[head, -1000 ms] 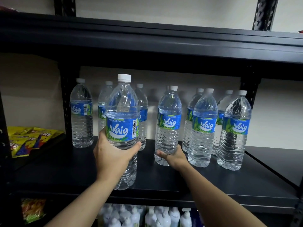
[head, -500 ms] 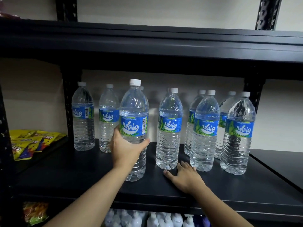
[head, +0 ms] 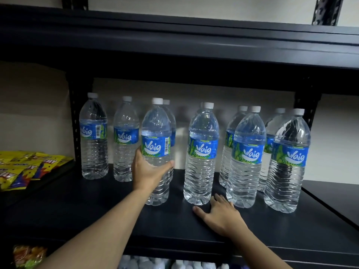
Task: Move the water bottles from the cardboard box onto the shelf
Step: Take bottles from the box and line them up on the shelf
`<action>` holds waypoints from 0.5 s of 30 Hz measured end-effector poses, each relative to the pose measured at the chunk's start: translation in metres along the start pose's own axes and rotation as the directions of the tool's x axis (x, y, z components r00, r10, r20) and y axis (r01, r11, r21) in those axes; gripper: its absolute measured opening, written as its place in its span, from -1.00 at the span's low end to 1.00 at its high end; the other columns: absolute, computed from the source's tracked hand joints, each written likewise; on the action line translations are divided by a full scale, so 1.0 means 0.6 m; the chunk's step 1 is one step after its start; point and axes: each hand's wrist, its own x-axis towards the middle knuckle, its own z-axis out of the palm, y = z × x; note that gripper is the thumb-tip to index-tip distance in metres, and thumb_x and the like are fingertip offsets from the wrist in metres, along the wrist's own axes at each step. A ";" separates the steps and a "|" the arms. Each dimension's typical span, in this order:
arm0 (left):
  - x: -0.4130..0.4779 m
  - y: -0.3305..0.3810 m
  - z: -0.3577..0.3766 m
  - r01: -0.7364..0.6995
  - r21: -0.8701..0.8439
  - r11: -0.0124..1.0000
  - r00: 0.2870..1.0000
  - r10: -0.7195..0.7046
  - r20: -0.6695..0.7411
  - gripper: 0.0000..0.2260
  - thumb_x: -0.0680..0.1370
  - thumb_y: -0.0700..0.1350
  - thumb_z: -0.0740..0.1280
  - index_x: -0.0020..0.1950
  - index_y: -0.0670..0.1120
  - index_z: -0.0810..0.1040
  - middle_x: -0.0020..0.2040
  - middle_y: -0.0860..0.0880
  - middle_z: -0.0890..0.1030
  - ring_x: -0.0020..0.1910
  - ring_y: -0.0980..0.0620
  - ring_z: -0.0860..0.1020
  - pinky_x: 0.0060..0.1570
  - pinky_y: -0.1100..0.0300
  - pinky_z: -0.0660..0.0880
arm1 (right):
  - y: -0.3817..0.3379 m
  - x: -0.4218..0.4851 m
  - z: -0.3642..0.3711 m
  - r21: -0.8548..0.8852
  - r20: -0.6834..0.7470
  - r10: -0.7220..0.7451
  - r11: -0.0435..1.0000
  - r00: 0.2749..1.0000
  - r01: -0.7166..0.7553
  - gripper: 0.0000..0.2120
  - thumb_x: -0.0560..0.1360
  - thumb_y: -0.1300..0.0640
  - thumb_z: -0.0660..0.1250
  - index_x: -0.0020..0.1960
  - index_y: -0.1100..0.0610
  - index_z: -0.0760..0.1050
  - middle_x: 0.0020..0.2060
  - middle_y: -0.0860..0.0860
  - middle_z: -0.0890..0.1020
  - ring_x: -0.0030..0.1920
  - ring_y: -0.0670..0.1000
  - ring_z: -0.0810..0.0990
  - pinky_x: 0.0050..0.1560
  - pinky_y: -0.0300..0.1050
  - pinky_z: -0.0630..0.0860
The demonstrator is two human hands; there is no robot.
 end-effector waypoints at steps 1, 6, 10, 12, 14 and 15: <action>0.001 -0.003 -0.004 0.003 0.008 1.000 0.999 -0.004 0.047 -0.09 0.18 0.07 0.66 0.41 -0.05 0.29 0.31 -0.03 0.50 0.30 -0.07 0.47 0.32 0.02 0.42 | 0.000 0.000 -0.001 0.006 0.004 0.001 1.000 1.000 -0.001 -0.13 0.47 -0.45 0.01 0.57 0.11 0.14 0.57 0.10 0.12 0.58 0.05 0.04 0.53 0.01 -0.01; -0.030 -0.040 -0.018 0.110 0.023 0.994 0.955 -0.112 0.275 -0.13 0.34 -0.01 0.60 0.42 -0.01 0.08 0.27 0.03 0.38 0.19 0.05 0.41 0.18 0.23 0.31 | -0.002 -0.001 -0.002 0.008 0.010 0.008 1.000 1.000 -0.008 -0.13 0.47 -0.46 0.02 0.57 0.10 0.14 0.57 0.09 0.12 0.58 0.03 0.03 0.53 -0.01 -0.01; -0.037 -0.068 -0.013 0.185 0.027 0.982 0.940 -0.185 0.287 -0.18 0.33 0.03 0.60 0.37 0.03 0.11 0.38 -0.03 0.40 0.32 -0.04 0.43 0.25 0.15 0.36 | -0.005 -0.003 -0.006 0.016 0.013 0.012 1.000 1.000 -0.012 -0.14 0.47 -0.45 0.03 0.57 0.09 0.13 0.57 0.08 0.12 0.58 0.03 0.03 0.53 -0.02 -0.01; -0.037 -0.071 -0.012 0.174 0.040 0.984 0.939 -0.178 0.294 -0.12 0.33 0.04 0.60 0.46 -0.01 0.10 0.44 -0.04 0.36 0.39 -0.06 0.39 0.34 0.10 0.34 | -0.004 -0.004 -0.005 0.027 0.006 0.015 1.000 1.000 -0.016 -0.14 0.47 -0.46 0.04 0.57 0.07 0.14 0.57 0.07 0.13 0.58 0.02 0.03 0.53 -0.03 0.00; -0.039 -0.077 -0.012 0.145 0.065 0.987 0.941 -0.157 0.298 -0.01 0.31 0.07 0.61 0.54 -0.03 0.06 0.51 -0.04 0.27 0.48 -0.04 0.29 0.44 0.08 0.26 | -0.005 -0.004 -0.005 0.035 0.003 0.015 0.999 1.000 -0.015 -0.14 0.46 -0.47 0.04 0.57 0.06 0.14 0.57 0.06 0.13 0.58 0.02 0.03 0.53 -0.03 0.00; -0.040 -0.078 -0.012 0.138 0.077 0.987 0.942 -0.155 0.298 0.05 0.29 0.10 0.61 0.58 -0.02 0.03 0.55 -0.04 0.22 0.51 -0.04 0.25 0.48 0.06 0.23 | -0.004 -0.003 -0.004 0.039 0.000 0.017 0.999 1.000 -0.017 -0.14 0.45 -0.47 0.04 0.57 0.06 0.15 0.57 0.06 0.13 0.58 0.02 0.04 0.53 -0.03 0.01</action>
